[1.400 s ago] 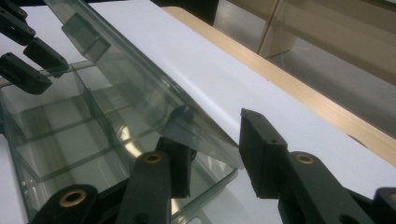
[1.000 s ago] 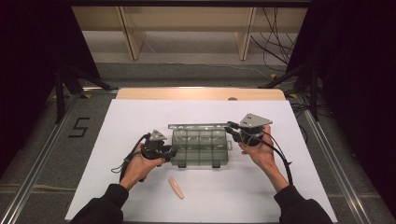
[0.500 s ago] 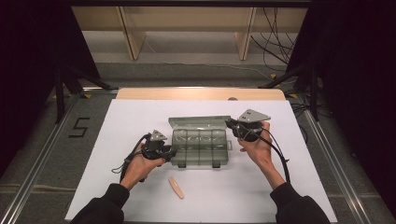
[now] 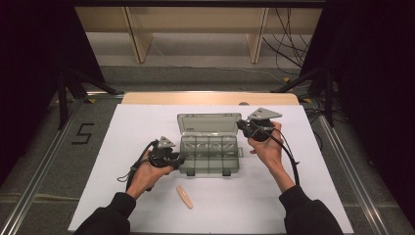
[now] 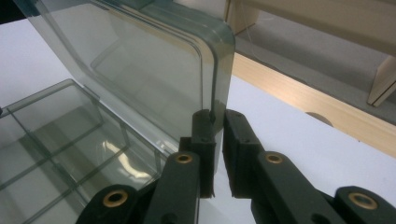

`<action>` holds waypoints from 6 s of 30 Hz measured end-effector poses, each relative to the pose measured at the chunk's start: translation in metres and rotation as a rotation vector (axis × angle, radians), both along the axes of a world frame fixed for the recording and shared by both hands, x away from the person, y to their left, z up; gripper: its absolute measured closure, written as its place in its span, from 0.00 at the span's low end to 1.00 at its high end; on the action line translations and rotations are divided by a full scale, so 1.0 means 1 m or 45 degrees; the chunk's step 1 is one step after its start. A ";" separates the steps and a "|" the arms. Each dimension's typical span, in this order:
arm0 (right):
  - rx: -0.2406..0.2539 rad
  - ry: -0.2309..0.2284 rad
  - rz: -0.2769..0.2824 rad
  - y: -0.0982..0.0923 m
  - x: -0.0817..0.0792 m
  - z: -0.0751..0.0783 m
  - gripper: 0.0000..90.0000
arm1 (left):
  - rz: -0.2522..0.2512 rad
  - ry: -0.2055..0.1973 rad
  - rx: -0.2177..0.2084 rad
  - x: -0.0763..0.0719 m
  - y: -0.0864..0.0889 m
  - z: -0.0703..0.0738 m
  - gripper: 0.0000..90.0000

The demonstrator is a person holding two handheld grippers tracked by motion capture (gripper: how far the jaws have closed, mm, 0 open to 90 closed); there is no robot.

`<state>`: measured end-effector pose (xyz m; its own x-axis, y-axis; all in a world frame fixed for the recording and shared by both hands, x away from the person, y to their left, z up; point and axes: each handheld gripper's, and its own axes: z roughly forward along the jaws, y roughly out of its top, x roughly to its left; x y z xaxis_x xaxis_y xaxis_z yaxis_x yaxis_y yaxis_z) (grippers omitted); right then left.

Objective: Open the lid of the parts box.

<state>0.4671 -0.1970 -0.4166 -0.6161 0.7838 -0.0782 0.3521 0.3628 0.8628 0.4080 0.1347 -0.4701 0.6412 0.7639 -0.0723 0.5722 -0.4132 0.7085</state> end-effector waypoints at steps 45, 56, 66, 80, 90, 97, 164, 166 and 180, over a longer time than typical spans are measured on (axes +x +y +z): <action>0.022 0.246 -0.166 0.011 0.045 0.010 0.92 | 0.016 -0.034 -0.046 0.000 -0.002 -0.003 0.72; 0.029 0.279 -0.187 0.011 0.057 0.006 0.92 | 0.005 -0.015 -0.003 0.000 0.000 -0.001 0.72; 0.052 0.271 -0.181 0.009 0.063 0.003 0.93 | 0.013 0.000 0.011 -0.001 0.000 0.000 0.72; 0.074 0.316 -0.223 0.011 0.063 0.002 0.92 | 0.026 0.003 -0.002 -0.001 0.000 0.000 0.72; 0.091 0.299 -0.195 0.010 0.064 0.002 0.91 | 0.045 0.011 -0.022 -0.001 -0.001 -0.002 0.71; 0.063 0.254 -0.148 0.015 0.061 0.003 0.85 | 0.072 0.015 -0.053 -0.001 -0.003 -0.002 0.69; -0.083 0.196 0.304 0.070 -0.063 0.039 0.30 | 0.031 -0.388 -0.339 -0.065 0.024 0.042 0.28; -0.090 0.195 0.307 0.072 -0.065 0.039 0.29 | 0.040 -0.380 -0.353 -0.065 0.024 0.041 0.28; -0.152 0.235 0.384 0.091 -0.084 0.024 0.24 | 0.051 -0.400 -0.349 -0.075 0.027 0.043 0.26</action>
